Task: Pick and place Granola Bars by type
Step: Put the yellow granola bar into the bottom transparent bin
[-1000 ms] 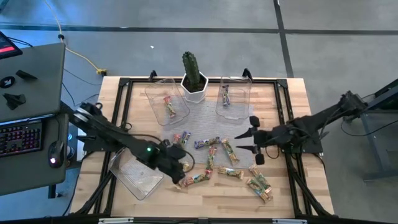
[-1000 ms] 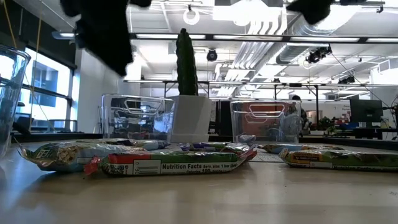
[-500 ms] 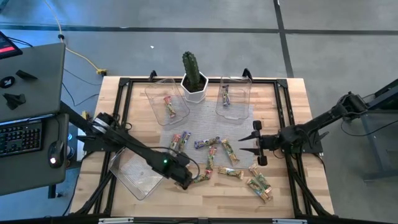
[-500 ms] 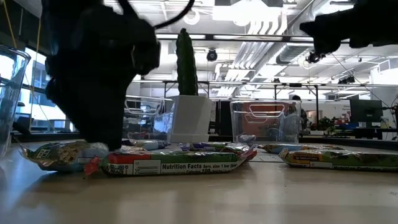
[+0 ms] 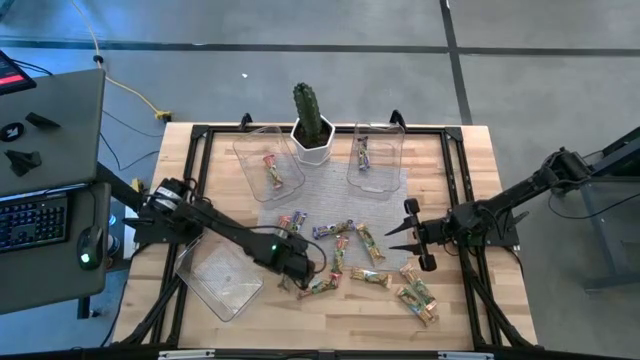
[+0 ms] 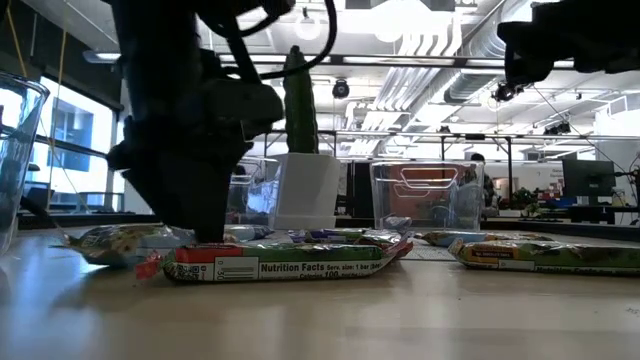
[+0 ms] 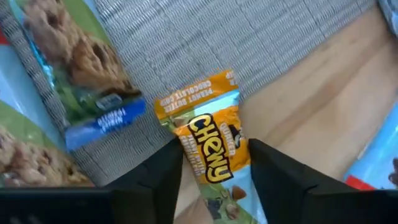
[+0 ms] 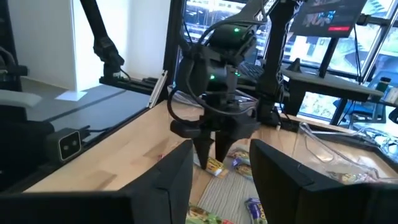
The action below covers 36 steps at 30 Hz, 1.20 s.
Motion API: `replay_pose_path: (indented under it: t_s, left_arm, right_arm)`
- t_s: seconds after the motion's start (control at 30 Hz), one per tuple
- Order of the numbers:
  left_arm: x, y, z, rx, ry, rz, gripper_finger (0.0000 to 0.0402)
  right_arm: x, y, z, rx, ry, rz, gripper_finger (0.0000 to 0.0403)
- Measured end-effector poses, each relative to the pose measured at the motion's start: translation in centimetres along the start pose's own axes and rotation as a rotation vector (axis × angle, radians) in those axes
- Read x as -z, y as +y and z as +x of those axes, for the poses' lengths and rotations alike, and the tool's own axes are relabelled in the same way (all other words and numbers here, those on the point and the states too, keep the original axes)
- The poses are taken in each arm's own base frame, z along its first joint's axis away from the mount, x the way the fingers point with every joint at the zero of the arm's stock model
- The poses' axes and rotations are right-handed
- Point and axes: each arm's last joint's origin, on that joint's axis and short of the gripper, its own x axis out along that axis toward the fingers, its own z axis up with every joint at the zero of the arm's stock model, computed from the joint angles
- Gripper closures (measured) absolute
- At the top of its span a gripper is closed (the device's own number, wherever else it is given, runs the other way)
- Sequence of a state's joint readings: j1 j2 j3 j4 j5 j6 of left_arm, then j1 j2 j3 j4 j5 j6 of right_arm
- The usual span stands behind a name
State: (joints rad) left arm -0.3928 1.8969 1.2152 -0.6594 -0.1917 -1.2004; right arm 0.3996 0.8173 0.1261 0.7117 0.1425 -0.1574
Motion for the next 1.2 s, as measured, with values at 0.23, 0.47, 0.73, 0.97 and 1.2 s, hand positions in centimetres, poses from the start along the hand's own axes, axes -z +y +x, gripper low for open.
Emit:
replay_pose_path:
  t_s: [0.23,0.47,0.73,0.97,1.2]
  left_arm:
    - [-1.9,0.6,0.1,0.029,0.08,0.016,0.028]
    - [-4.6,-0.4,-2.5,0.099,0.174,0.126,0.0283]
    - [-6.4,-0.7,-10.6,-0.074,0.27,0.22,0.0284]
    - [-4.8,-1.2,-18.6,-0.066,0.131,0.231,0.0284]
    - [0.7,0.0,-21.8,-0.086,-0.054,0.162,0.0284]
  right_arm:
    - [0.4,0.1,0.0,-0.005,0.037,0.021,0.0261]
    - [0.4,0.1,0.0,-0.006,0.037,0.017,0.026]
    - [0.4,0.1,0.0,-0.006,0.037,0.016,0.026]
    - [0.3,0.1,0.0,-0.005,0.033,0.014,0.0261]
    - [0.2,0.0,0.1,-0.002,0.016,0.039,0.0261]
